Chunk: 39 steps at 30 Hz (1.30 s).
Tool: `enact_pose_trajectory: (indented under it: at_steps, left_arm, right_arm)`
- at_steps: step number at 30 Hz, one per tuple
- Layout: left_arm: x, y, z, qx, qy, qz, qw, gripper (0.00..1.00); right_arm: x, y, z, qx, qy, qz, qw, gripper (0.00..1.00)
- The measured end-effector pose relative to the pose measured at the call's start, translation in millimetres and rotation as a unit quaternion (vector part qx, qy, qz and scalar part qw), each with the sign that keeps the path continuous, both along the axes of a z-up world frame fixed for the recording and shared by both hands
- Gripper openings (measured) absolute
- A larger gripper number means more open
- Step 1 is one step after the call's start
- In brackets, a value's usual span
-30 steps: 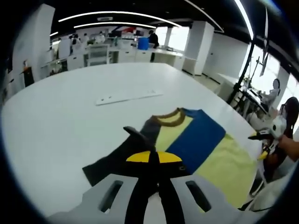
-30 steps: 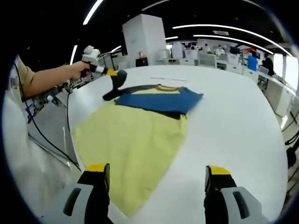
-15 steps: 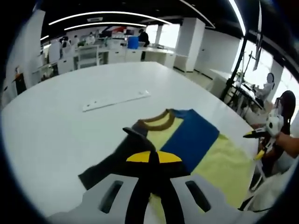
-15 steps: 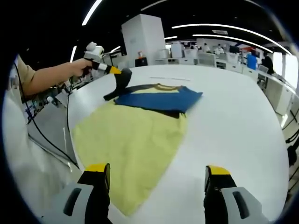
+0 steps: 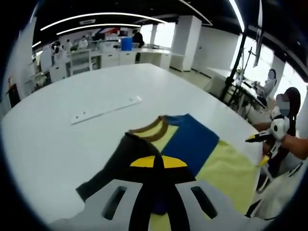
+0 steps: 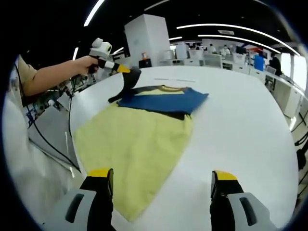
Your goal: Fold the garment on the visible template until the final outline fits inside the template.
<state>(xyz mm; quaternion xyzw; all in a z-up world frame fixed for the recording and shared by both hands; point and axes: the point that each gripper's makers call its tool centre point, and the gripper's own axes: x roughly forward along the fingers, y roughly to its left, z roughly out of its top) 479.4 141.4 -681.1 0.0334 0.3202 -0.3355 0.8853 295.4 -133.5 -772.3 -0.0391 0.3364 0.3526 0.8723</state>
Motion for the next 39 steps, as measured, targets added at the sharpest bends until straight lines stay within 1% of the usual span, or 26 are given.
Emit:
enact_pose_trajectory:
  at_steps: [8,21,28,39]
  left_arm:
    - [3.0,-26,5.0,-0.004,-0.003,-0.022,0.9998,0.00]
    - [8.3,-55,9.9,-0.006,-0.006,-0.048,0.9988,0.00]
    - [12.8,-76,17.5,-0.019,-0.010,-0.058,0.9981,0.00]
    - [15.3,-108,16.5,-0.026,-0.009,-0.079,0.9965,0.00]
  right_arm:
    - [0,-2,0.4,0.001,0.000,-0.002,1.0000,0.82]
    - [-2,-4,-3.8,0.003,0.004,-0.005,1.0000,0.82]
    - [-1,-6,-5.0,0.003,0.005,-0.007,1.0000,0.82]
    - [-3,-8,-8.0,0.003,0.008,-0.010,0.9999,0.82]
